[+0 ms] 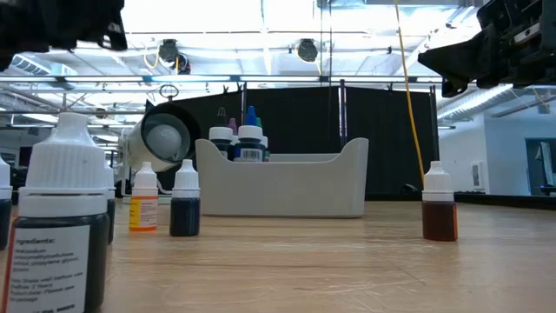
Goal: Pick & Place food coloring
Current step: Put the small orange food coloring bottle into the gray bin
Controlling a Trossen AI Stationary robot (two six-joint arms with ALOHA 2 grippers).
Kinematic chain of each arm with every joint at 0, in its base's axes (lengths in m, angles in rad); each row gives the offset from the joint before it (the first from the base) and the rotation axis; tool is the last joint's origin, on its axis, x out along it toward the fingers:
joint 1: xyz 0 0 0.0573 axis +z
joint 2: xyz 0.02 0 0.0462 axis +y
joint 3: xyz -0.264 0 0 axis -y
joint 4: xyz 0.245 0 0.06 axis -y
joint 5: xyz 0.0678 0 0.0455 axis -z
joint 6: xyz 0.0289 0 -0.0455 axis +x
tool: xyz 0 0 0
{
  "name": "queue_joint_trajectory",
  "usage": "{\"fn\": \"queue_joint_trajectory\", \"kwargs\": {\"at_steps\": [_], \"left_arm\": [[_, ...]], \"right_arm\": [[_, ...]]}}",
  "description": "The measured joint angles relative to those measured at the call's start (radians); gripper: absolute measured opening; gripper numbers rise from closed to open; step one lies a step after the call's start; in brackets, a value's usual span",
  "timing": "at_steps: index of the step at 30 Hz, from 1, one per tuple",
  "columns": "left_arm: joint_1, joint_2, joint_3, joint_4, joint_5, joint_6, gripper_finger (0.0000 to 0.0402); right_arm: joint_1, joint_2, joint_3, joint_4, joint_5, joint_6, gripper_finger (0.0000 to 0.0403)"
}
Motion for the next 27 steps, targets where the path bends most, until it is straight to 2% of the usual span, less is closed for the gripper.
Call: {"fn": "queue_joint_trajectory", "kwargs": {"at_steps": [2, 6, 9, 13, 18, 22, 27], "left_arm": [[0.008, -0.001, 0.0, -0.056, -0.011, -0.012, 0.0003], [-0.017, -0.076, 0.005, -0.14, -0.11, -0.031, 0.0003], [-0.071, -0.201, 0.028, -0.293, -0.183, -0.032, 0.0003], [-0.154, -0.378, 0.041, -0.498, -0.216, -0.015, 0.0002], [-0.18, -0.558, 0.026, -0.587, -0.264, 0.062, 0.0002], [-0.132, -0.665, 0.026, -0.643, -0.202, 0.079, 0.0002], [-0.07, -0.716, 0.026, -0.705, -0.114, -0.01, 0.0002]], "right_arm": [[0.0, 0.0, 0.0, 0.0, 0.0, -0.001, 0.0], [0.0, 0.0, 0.0, -0.001, 0.0, 0.002, 0.0], [0.0, 0.0, 0.0, -0.001, 0.0, 0.002, 0.0], [0.0, 0.0, 0.0, 0.004, 0.0, 0.002, 0.0], [0.0, 0.0, 0.0, 0.012, 0.0, 0.002, 0.0], [0.0, 0.0, 0.0, 0.026, 0.0, 0.002, 0.0], [0.0, 0.0, 0.0, 0.026, 0.0, 0.002, 0.0]]}}
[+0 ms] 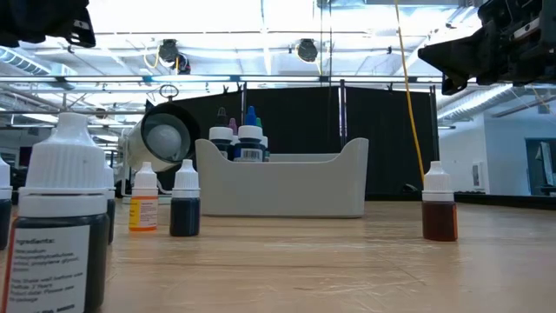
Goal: Pick & Place food coloring
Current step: Put the small orange food coloring bottle into the gray bin
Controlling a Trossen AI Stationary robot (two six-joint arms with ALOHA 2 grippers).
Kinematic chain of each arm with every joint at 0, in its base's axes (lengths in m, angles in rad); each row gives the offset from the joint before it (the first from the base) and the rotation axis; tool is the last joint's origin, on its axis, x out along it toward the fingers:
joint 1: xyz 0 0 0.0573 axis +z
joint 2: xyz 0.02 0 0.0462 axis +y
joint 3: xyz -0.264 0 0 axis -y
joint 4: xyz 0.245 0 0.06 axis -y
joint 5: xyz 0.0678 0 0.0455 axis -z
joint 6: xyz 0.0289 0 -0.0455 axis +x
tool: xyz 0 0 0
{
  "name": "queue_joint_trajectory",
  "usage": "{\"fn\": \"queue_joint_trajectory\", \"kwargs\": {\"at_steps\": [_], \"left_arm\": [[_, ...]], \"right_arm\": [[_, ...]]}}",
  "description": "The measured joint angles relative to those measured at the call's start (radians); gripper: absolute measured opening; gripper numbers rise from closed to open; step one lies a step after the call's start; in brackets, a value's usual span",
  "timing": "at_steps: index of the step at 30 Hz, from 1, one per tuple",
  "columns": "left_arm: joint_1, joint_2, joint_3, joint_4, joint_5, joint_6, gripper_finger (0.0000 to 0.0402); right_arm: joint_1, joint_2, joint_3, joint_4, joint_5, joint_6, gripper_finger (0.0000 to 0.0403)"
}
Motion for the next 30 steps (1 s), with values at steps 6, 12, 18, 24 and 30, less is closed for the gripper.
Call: {"fn": "queue_joint_trajectory", "kwargs": {"at_steps": [6, 12, 18, 24, 30], "left_arm": [[0.007, 0.048, -0.045, 0.087, 0.034, -0.027, 0.0002], [0.006, 0.141, -0.121, 0.28, 0.034, 0.002, 0.0011], [0.006, 0.197, -0.116, 0.331, 0.031, -0.036, 0.0019], [0.006, 0.202, -0.116, 0.369, 0.031, -0.011, 0.002], [0.006, 0.202, -0.116, 0.364, 0.03, 0.015, 0.0021]], "right_arm": [[0.0, 0.0, 0.0, 0.0, 0.0, -0.004, 0.0], [0.0, 0.0, 0.0, 0.008, 0.0, -0.027, 0.0], [0.0, 0.0, 0.0, -0.031, 0.002, -0.028, 0.0], [0.0, 0.004, 0.0, -0.045, 0.003, -0.058, 0.0], [0.012, 0.059, 0.044, -0.129, 0.003, -0.06, 0.0]]}}
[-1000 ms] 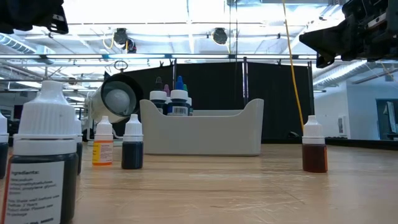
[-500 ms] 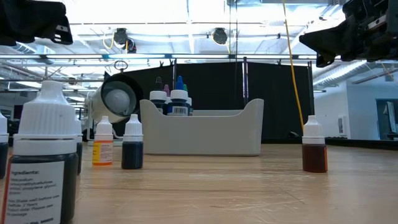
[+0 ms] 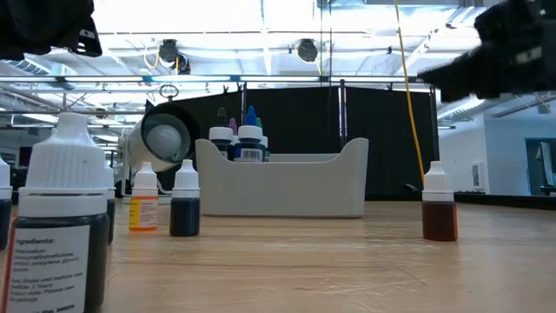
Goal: Pick & Place food coloring
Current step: Put the small orange food coloring bottle into the gray bin
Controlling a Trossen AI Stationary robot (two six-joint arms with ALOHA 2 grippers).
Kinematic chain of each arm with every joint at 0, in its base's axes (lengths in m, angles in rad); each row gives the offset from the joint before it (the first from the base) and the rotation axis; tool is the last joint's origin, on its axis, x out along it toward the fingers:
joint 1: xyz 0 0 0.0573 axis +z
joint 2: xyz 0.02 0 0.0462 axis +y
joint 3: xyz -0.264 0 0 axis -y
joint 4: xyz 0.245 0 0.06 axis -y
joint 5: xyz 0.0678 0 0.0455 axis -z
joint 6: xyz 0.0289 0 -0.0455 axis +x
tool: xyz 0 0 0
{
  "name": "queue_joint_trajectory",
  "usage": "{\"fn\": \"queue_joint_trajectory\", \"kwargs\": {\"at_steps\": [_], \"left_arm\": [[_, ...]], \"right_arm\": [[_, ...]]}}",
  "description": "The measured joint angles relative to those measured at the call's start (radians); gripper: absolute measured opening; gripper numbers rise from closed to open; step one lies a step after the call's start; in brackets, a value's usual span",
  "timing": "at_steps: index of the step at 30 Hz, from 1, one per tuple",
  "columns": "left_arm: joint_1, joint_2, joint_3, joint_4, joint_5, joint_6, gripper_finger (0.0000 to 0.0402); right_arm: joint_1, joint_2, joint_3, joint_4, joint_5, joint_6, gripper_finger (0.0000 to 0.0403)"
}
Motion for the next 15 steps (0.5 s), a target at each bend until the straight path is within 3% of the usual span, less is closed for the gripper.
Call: {"fn": "queue_joint_trajectory", "kwargs": {"at_steps": [6, 15], "left_arm": [[0.0, 0.0, 0.0, 0.001, -0.03, -0.006, 0.0021], [0.0, 0.0, 0.0, 0.005, -0.113, -0.084, 0.0021]], "right_arm": [[0.1, 0.181, 0.263, -0.289, -0.001, 0.045, 0.0], [0.264, 0.507, 0.566, -0.418, 0.004, 0.091, 0.0004]]}}
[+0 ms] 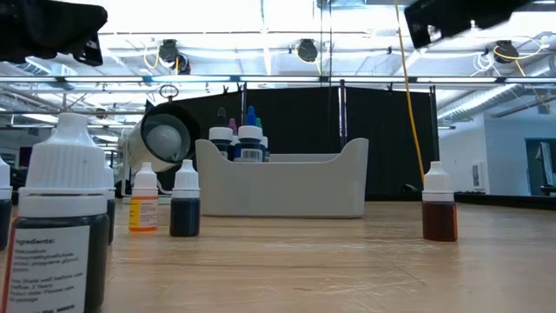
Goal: Pick & Place food coloring
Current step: Put the small orange food coloring bottle into the gray bin
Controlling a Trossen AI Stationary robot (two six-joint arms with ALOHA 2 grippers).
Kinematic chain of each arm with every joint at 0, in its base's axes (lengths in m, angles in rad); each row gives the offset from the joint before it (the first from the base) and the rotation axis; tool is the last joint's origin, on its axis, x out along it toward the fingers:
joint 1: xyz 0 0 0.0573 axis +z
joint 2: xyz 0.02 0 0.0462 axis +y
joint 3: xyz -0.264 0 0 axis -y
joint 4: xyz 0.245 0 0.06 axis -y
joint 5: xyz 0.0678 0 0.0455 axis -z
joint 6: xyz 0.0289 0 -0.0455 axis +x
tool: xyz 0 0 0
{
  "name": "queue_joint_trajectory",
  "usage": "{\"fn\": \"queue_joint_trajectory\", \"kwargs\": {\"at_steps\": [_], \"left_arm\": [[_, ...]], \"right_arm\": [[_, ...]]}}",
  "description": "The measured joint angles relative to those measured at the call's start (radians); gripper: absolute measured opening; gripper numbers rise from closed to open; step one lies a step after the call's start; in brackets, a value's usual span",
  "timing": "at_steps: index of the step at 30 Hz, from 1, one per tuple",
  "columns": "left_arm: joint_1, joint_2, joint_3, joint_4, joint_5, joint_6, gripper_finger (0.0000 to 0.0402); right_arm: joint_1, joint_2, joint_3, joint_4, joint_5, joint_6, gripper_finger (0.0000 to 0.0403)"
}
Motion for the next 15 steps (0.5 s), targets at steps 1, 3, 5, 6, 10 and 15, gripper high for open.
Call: {"fn": "queue_joint_trajectory", "kwargs": {"at_steps": [1, 3, 5, 6, 10, 15], "left_arm": [[0.0, 0.0, 0.0, 0.0, -0.005, -0.011, 0.0021], [0.0, 0.0, 0.0, 0.0, -0.02, -0.026, 0.0021], [0.0, 0.0, 0.0, 0.0, -0.034, -0.027, 0.0021], [0.0, 0.0, 0.0, 0.0, -0.043, -0.028, 0.0021], [0.0, 0.0, 0.0, 0.0, -0.07, -0.064, 0.0021], [0.0, 0.0, 0.0, 0.0, -0.071, -0.075, 0.0021]], "right_arm": [[0.015, 0.028, 0.03, -0.002, 0.009, 0.014, 0.0007], [0.045, 0.088, 0.081, -0.003, 0.053, 0.029, 0.0016], [0.07, 0.146, 0.097, -0.009, 0.113, 0.022, 0.0025], [0.08, 0.173, 0.097, -0.004, 0.148, 0.015, 0.003], [0.096, 0.274, 0.07, 0.103, 0.26, 0.027, 0.0048], [0.137, 0.359, -0.008, 0.353, 0.255, 0.032, 0.0082]]}}
